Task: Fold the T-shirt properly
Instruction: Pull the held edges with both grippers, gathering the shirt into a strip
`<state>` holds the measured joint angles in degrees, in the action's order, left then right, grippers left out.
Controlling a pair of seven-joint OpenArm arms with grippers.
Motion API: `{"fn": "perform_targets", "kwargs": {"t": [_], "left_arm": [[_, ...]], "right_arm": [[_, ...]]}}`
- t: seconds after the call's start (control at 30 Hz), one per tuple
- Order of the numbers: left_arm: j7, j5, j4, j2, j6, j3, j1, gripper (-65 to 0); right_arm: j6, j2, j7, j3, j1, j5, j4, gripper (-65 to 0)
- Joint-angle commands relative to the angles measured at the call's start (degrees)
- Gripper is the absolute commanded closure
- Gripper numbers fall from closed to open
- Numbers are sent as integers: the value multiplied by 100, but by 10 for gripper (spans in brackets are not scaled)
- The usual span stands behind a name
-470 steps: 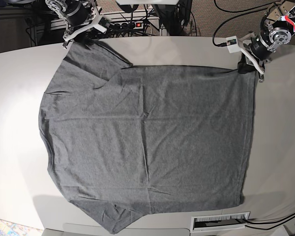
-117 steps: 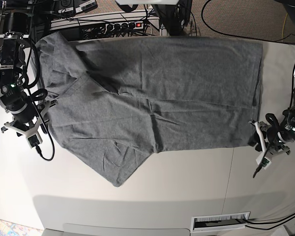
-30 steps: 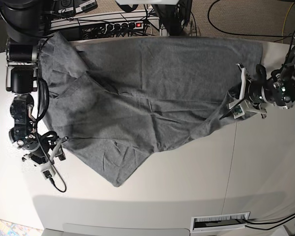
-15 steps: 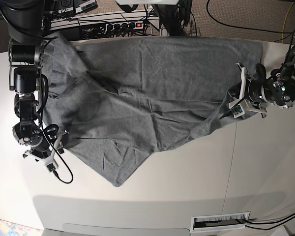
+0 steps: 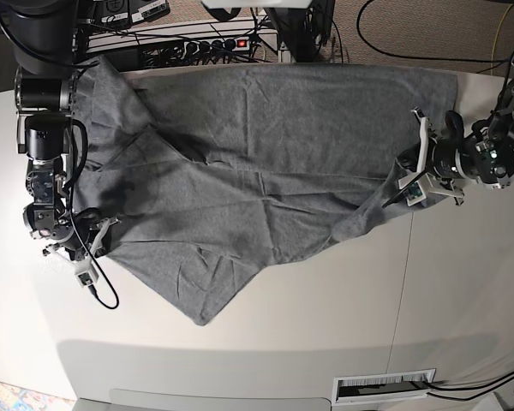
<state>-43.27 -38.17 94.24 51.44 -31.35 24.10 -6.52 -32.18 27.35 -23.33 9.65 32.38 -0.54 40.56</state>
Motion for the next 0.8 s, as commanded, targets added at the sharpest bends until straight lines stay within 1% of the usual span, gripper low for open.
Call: {"fn": "perform_targets", "kwargs": {"t": [0.0, 0.1, 0.2, 0.23, 0.37, 0.47, 0.57, 0.67, 0.77], "left_arm": [[87, -42, 76, 111, 20, -66, -94, 0], [81, -42, 133, 116, 17, -66, -94, 0], [61, -42, 295, 116, 20, -66, -94, 0], [15, -42, 374, 116, 20, -66, -94, 0], [-234, -42, 752, 142, 22, -66, -92, 0], [-254, -39, 1016, 313, 22, -66, -74, 0], [-417, -44, 1246, 538, 24, -66, -72, 0], [-435, -44, 1462, 776, 63, -68, -2, 0], [-472, -44, 1696, 920, 85, -66, 170, 0]], "right_arm": [[26, 90, -170, -33, 131, 31, 57, 0], [28, 103, -487, -33, 127, 31, 153, 0], [31, 142, -839, -81, 127, -59, 492, 0], [33, 173, -1010, -122, 125, -192, 667, 0], [28, 363, -1897, -302, 122, -1049, 1504, 0], [26, 616, -2522, -339, 35, -1545, 2120, 0], [22, 973, -3040, -339, -140, -2048, 2664, 0], [24, 1331, -3475, -339, -376, -2649, 3126, 0], [20, 1589, -3838, -339, -634, -2813, 3482, 0]]}}
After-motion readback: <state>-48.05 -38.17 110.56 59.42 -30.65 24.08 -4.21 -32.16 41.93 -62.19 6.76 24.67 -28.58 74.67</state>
